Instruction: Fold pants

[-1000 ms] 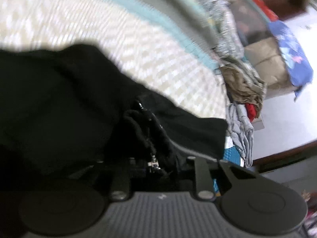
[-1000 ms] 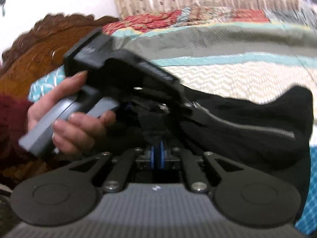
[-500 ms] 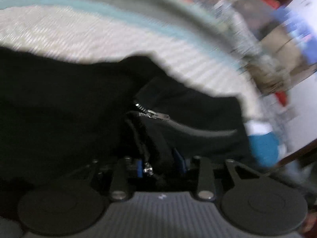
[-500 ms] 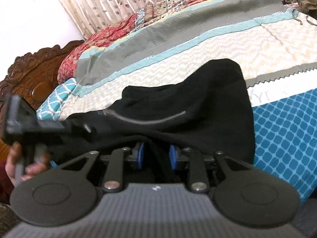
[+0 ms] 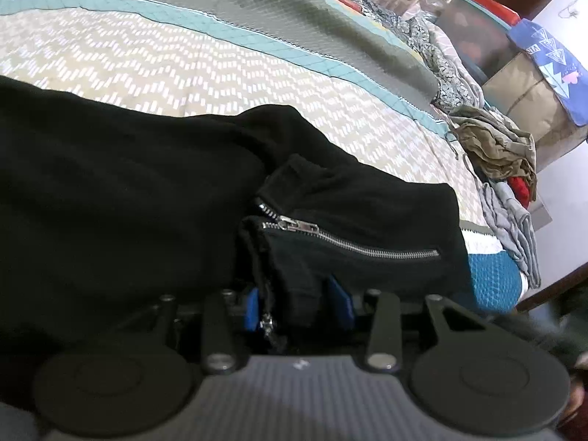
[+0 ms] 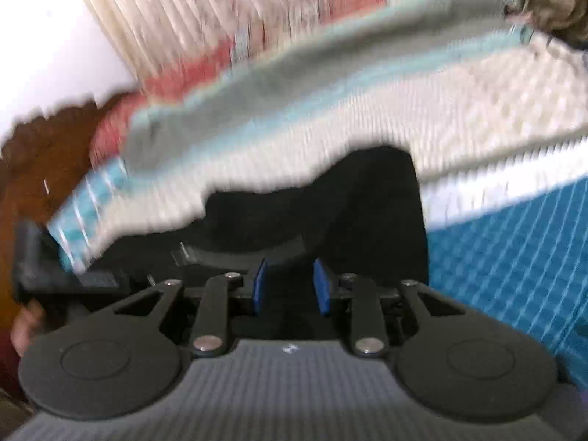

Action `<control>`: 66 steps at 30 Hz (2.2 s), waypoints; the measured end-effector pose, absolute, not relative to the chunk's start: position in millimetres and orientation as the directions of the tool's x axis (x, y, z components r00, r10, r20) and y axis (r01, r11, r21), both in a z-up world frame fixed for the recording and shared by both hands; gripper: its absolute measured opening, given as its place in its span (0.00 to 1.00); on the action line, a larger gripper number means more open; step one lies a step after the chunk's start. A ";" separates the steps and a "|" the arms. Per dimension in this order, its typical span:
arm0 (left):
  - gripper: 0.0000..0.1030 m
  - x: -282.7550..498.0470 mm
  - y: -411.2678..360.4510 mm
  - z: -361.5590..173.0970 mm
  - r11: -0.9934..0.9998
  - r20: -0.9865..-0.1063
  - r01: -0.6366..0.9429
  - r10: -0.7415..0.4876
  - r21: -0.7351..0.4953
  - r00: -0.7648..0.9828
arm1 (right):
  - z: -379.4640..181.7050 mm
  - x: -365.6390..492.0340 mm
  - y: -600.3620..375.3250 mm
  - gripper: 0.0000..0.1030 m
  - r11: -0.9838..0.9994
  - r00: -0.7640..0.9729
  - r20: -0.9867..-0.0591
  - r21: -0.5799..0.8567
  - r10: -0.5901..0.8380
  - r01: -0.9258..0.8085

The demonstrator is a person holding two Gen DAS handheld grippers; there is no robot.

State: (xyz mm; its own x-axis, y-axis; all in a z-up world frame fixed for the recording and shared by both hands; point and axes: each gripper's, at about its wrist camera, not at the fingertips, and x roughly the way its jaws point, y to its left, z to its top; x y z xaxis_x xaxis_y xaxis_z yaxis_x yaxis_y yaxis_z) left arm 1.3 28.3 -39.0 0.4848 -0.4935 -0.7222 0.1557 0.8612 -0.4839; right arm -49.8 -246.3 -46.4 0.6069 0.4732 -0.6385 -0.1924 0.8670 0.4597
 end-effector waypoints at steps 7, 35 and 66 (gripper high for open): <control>0.52 15.6 38.8 -20.2 0.861 -0.697 0.127 -0.478 -0.493 0.534 | -39.5 -55.7 -257.8 0.30 0.863 0.679 -0.578 0.476 0.453 -0.171; 0.50 14.2 87.0 -4.4 0.983 -0.775 -0.067 -0.091 -0.170 0.625 | -61.6 -37.1 -290.9 0.48 0.796 0.686 -0.600 0.603 0.411 0.050; 0.52 -3.9 115.5 -0.1 0.962 -0.759 -0.124 -0.108 -0.242 0.642 | -34.1 -16.9 -306.8 0.42 0.930 0.816 -0.571 0.340 0.088 0.138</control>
